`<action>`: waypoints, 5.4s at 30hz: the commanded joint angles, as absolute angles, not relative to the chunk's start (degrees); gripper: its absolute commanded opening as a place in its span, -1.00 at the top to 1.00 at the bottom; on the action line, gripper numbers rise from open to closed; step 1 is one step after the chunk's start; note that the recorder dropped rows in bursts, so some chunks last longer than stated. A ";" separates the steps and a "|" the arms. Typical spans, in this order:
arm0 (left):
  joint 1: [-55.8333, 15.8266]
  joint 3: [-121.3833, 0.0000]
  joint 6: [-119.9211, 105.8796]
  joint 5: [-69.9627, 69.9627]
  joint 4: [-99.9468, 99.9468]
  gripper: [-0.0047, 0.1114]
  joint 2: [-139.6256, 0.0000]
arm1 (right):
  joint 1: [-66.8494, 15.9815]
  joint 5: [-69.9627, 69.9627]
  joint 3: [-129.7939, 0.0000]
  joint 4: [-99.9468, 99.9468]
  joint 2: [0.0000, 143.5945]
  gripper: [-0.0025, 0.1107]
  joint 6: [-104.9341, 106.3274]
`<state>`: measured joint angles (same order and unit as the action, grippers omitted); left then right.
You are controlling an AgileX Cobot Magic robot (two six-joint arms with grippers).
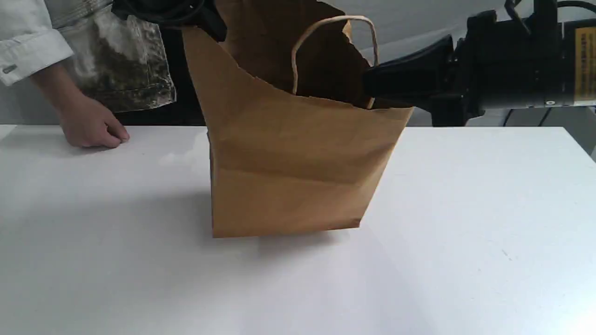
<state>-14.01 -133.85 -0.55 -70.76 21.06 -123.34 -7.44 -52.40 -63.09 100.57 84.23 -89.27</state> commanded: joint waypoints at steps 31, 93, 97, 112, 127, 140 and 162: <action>-14.80 -131.60 0.00 -69.96 21.72 -0.16 -122.66 | -7.42 -51.76 -62.45 99.95 83.60 -0.01 -91.22; -7.91 -131.48 -6.39 -69.20 19.85 -0.16 -94.01 | -8.66 28.45 -62.45 99.95 40.78 0.76 -47.32; -7.91 -131.48 -6.39 -69.20 20.10 -0.16 -94.01 | -12.67 23.99 -62.45 87.97 34.58 0.82 -47.53; -7.91 -131.48 -9.46 -69.96 27.63 -0.16 -94.01 | -22.10 35.01 -62.45 30.74 21.86 0.82 -11.68; -7.91 -131.25 -14.23 -69.96 36.54 -0.16 -79.93 | -28.78 53.52 -62.45 29.53 4.27 0.82 -6.87; -7.91 -131.25 -8.59 -69.96 14.64 -0.16 -55.23 | -28.78 63.28 -62.45 36.85 0.00 0.82 -10.91; -7.91 -92.95 -3.03 -66.88 3.69 -0.16 -19.84 | -34.89 64.02 -62.45 35.19 0.00 0.82 -12.41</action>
<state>-7.91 -96.57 -4.31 -68.41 3.85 -21.64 -34.32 63.53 -62.60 35.83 0.11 -11.92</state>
